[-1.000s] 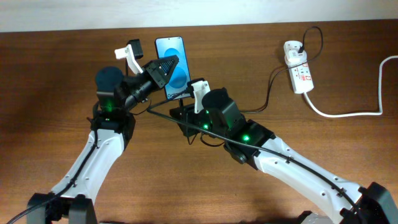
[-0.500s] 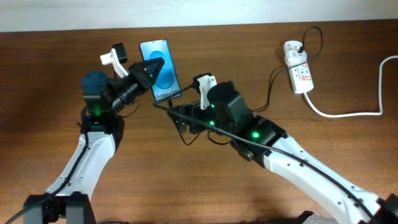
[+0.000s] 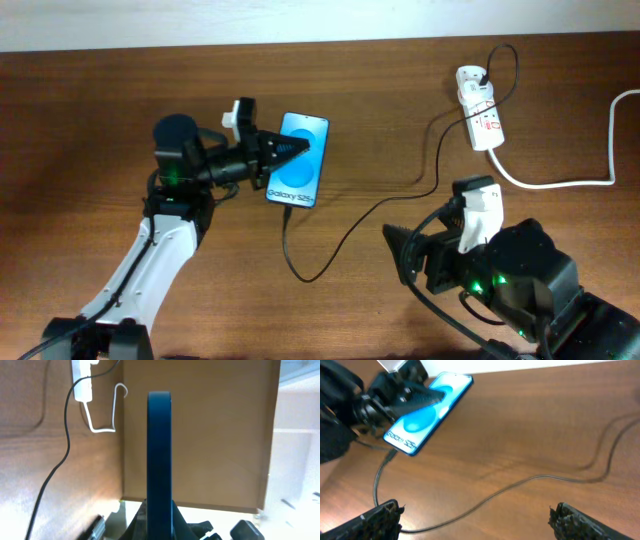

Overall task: Plug charger to phone and switch on socket
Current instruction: 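Lower the blue phone flat onto the table with the left gripper and release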

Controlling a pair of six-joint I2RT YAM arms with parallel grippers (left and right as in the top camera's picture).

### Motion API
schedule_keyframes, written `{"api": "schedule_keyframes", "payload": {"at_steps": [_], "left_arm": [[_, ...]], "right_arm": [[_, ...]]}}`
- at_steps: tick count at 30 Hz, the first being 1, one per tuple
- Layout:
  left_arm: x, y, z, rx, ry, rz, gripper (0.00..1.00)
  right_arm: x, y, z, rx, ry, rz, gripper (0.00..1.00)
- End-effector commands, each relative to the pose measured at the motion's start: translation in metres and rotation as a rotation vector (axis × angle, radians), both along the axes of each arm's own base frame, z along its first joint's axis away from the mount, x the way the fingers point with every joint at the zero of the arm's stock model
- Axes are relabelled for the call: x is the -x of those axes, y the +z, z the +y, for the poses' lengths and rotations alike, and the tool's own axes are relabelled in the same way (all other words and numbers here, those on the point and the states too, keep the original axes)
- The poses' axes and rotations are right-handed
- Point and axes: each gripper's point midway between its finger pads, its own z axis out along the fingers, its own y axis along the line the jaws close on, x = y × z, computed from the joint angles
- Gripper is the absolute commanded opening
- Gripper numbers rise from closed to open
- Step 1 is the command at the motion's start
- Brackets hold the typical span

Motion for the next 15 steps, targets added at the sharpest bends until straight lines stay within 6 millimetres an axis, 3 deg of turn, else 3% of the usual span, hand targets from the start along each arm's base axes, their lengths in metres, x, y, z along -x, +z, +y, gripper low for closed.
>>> {"api": "schedule_keyframes", "payload": {"at_steps": [1,6,9,15], "left_arm": [[-0.01,-0.008,-0.001,-0.144,0.081,-0.22,0.0],[-0.019,-0.053,0.015,-0.378,0.148,-0.28,0.02],[-0.028,-0.077,0.028,-0.477,0.205,-0.233,0.06],[-0.051,-0.156,0.048,-0.545,0.219,-0.088,0.06]], "right_arm": [[0.003,-0.013,-0.009,0.041,-0.031,0.052,0.98],[0.021,-0.052,-0.024,0.147,-0.063,0.234,0.98],[0.028,-0.065,-0.026,0.176,-0.07,0.308,0.98],[0.029,-0.086,-0.007,0.197,-0.015,0.434,0.98]]}}
